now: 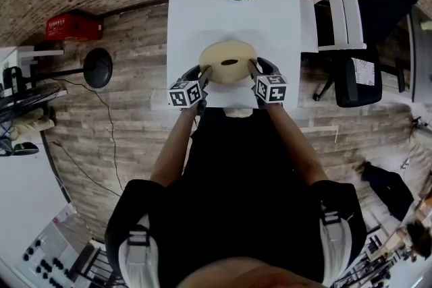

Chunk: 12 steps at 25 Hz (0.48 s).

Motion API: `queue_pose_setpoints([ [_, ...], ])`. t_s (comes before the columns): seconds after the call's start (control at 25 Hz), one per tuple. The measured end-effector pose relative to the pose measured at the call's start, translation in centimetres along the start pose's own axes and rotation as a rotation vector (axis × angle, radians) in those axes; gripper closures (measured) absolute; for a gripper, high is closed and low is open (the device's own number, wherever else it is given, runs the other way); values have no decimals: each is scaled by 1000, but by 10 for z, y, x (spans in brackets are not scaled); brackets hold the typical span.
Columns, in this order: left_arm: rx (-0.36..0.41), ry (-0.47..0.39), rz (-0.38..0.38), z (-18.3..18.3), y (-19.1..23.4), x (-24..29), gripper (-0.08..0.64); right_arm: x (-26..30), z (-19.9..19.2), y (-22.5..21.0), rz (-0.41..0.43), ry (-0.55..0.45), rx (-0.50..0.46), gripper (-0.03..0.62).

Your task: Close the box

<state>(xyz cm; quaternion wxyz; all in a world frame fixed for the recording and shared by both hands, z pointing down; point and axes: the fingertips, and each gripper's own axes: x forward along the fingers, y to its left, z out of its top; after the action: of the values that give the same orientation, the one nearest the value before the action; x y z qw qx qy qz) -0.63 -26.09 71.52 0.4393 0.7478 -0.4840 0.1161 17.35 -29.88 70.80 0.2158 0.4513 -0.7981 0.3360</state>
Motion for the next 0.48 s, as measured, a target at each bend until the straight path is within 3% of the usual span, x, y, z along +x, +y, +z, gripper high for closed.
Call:
queue_pose_setpoints([
  [0.16,1,-11,23,1,3,-1,385,2,3,2,14,1,8,456],
  [0.4,-174,-64,98,8,26,-1,400,8,1,-1,1,16,34,460],
  [0.48,-173,-63,111,11,32,-2,390,8,1,-1,1,17,31,462],
])
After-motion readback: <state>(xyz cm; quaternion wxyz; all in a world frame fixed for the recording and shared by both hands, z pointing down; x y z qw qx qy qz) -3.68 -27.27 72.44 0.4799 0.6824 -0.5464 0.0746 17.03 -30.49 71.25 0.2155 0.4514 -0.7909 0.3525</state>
